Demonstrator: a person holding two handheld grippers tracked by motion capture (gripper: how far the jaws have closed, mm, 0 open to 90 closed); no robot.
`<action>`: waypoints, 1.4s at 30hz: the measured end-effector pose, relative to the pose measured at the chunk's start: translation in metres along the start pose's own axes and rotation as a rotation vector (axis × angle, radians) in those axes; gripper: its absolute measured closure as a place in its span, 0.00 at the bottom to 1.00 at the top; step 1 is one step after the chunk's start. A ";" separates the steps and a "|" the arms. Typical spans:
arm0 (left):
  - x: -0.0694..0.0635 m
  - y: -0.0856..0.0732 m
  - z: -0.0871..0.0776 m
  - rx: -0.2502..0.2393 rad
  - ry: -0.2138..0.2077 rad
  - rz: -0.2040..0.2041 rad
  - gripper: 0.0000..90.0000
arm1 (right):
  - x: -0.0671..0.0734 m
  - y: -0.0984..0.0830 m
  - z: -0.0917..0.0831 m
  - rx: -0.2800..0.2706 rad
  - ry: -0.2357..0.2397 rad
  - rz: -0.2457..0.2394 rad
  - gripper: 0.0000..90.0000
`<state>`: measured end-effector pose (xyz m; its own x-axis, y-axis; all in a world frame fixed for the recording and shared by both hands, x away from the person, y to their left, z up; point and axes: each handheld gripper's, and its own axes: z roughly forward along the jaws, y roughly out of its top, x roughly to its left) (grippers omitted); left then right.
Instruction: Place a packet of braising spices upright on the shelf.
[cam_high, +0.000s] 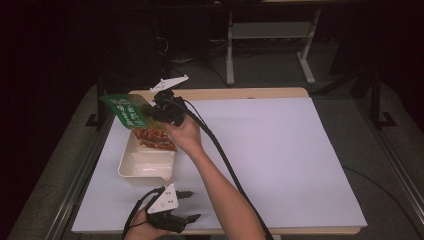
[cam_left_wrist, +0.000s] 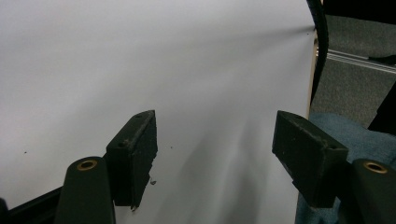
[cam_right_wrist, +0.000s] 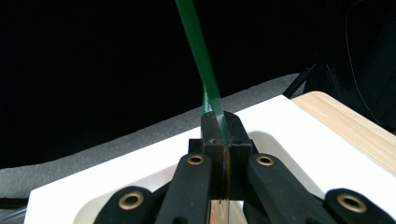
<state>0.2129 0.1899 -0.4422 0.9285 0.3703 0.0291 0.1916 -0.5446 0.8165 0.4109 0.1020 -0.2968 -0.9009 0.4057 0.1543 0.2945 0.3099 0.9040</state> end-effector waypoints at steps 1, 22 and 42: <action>0.000 0.000 0.000 0.000 -0.001 -0.003 0.34 | 0.000 -0.002 0.002 -0.004 -0.002 0.011 0.99; -0.003 0.000 0.002 -0.008 -0.003 -0.016 0.34 | -0.018 -0.029 0.007 -0.066 -0.023 0.097 0.99; -0.002 0.000 0.003 0.004 -0.001 -0.015 0.34 | -0.027 -0.049 0.001 -0.065 -0.007 0.097 0.99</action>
<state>0.2120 0.1869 -0.4436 0.9258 0.3776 0.0166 0.2064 -0.5420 0.8146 0.4207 0.0764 -0.3457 -0.8666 0.4375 0.2400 0.3590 0.2124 0.9088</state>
